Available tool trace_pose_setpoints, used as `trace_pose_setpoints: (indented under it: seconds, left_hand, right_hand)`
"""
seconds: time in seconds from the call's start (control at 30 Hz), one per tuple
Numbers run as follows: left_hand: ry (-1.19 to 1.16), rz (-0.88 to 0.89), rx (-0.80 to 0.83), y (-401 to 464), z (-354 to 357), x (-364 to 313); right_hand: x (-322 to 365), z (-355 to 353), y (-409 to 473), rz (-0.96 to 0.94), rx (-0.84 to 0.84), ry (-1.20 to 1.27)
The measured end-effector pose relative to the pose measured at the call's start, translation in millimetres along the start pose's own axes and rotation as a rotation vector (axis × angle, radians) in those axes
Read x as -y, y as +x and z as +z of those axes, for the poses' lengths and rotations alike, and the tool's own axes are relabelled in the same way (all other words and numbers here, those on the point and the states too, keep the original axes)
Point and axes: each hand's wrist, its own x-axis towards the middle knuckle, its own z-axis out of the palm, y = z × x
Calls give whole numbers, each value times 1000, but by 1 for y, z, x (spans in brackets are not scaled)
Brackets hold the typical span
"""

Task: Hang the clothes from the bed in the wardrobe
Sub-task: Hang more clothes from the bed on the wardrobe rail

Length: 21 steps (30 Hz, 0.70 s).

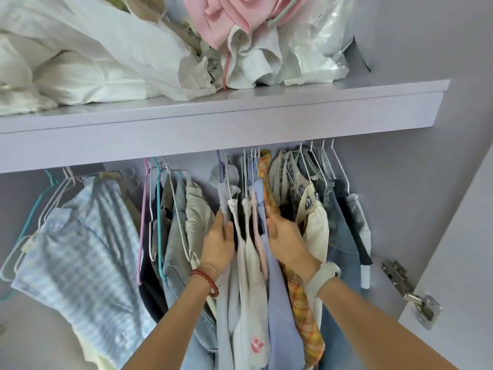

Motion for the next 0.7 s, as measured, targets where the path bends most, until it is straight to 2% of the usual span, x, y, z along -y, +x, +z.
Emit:
trace_pose_setpoints:
  seconds: [0.07, 0.17, 0.27, 0.33, 0.4, 0.47, 0.57, 0.63, 0.7]
  left_hand:
    - [-23, 19, 12, -1, -4, 2]
    - [-56, 10, 30, 1, -12, 8]
    - [-81, -15, 72, 3, -18, 12]
    - [-80, -13, 71, 4, -19, 12]
    - [-53, -6, 19, 4, -15, 7]
    - [-15, 33, -61, 3, -8, -2]
    - [196, 174, -145, 3, 6, -19]
    - [398, 208, -126, 6, 17, -28]
    - [586, 196, -94, 10, 28, -32]
  right_hand:
    - [17, 11, 4, -4, -3, -53]
    - [31, 28, 10, -25, -164, -146]
    - [32, 26, 5, -98, 69, 30]
    - [23, 22, 0, -83, 76, 108]
    - [16, 18, -4, -106, 41, 76]
    - [3, 12, -12, -138, -67, 11]
    - [-23, -12, -20, -160, -436, -156]
    - [-40, -29, -19, -21, -557, -286]
    - [-57, -44, -11, 201, -504, -364]
